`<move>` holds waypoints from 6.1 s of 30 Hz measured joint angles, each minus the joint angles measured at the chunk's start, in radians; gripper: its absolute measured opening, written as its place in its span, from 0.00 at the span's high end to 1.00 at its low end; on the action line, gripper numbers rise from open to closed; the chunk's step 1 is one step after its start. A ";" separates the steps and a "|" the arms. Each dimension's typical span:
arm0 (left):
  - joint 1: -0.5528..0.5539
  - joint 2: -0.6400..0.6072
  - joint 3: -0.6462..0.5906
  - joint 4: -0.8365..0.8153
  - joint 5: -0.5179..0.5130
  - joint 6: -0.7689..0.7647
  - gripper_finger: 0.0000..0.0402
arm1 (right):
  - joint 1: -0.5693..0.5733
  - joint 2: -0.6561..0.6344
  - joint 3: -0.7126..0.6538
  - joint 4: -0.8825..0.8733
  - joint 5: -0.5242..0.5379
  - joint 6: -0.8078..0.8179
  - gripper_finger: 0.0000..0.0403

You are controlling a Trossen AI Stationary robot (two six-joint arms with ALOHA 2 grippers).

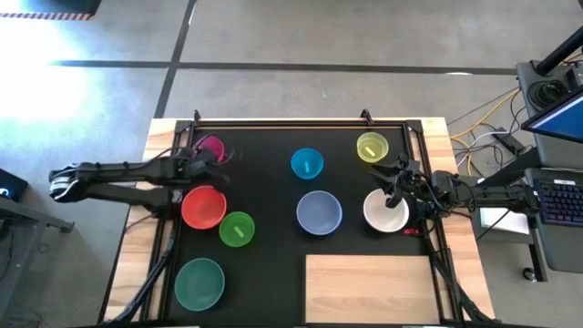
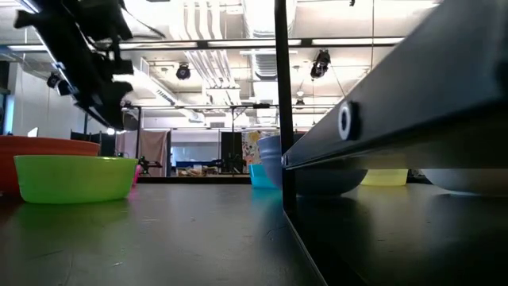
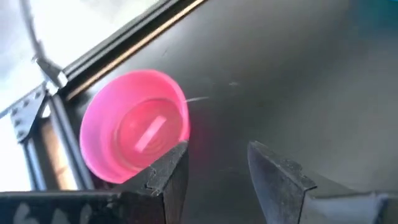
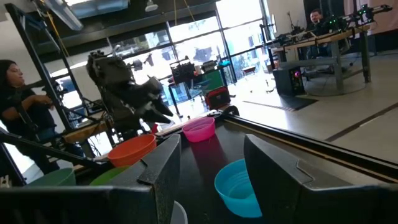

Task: Place and stack bowls onto a shelf

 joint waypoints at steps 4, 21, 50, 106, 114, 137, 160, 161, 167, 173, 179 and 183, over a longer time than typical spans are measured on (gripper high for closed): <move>0.102 0.075 0.018 0.021 0.061 0.020 0.63 | 0.000 0.000 0.000 0.000 0.000 0.000 0.59; 0.324 0.338 0.041 0.192 0.169 0.114 0.56 | 0.000 0.000 0.000 0.000 0.000 0.000 0.59; 0.355 0.566 0.094 0.206 0.135 0.354 1.00 | 0.000 0.000 0.000 0.000 0.000 0.000 0.59; 0.048 0.565 0.450 0.572 1.094 0.990 1.00 | 0.000 0.099 0.114 0.062 -0.215 0.166 0.59; 0.025 0.565 0.449 0.559 1.254 1.135 1.00 | 0.000 0.267 0.332 -0.255 -0.238 0.076 0.59; -0.037 0.723 0.448 0.606 0.393 1.193 1.00 | -0.008 0.774 0.947 -0.729 -0.099 0.336 0.59; -0.116 0.805 0.533 0.794 0.114 1.228 1.00 | -0.212 1.065 1.244 -0.964 -0.044 0.427 0.59; -0.115 0.821 0.560 0.779 0.110 1.205 1.00 | -0.213 1.073 1.245 -0.944 -0.044 0.412 0.59; -0.115 0.960 0.730 0.618 -0.088 1.048 1.00 | -0.212 1.116 1.273 -0.878 -0.004 0.325 0.59; -0.109 1.003 0.742 0.687 -0.166 0.991 1.00 | -0.222 1.127 1.275 -0.879 0.088 0.254 0.59; -0.114 0.988 0.685 0.907 -0.097 1.028 1.00 | -0.240 1.141 1.275 -0.871 0.096 0.195 0.59; -0.113 0.980 0.680 0.988 -0.040 1.023 1.00 | -0.244 1.168 1.275 -0.848 0.088 0.155 0.59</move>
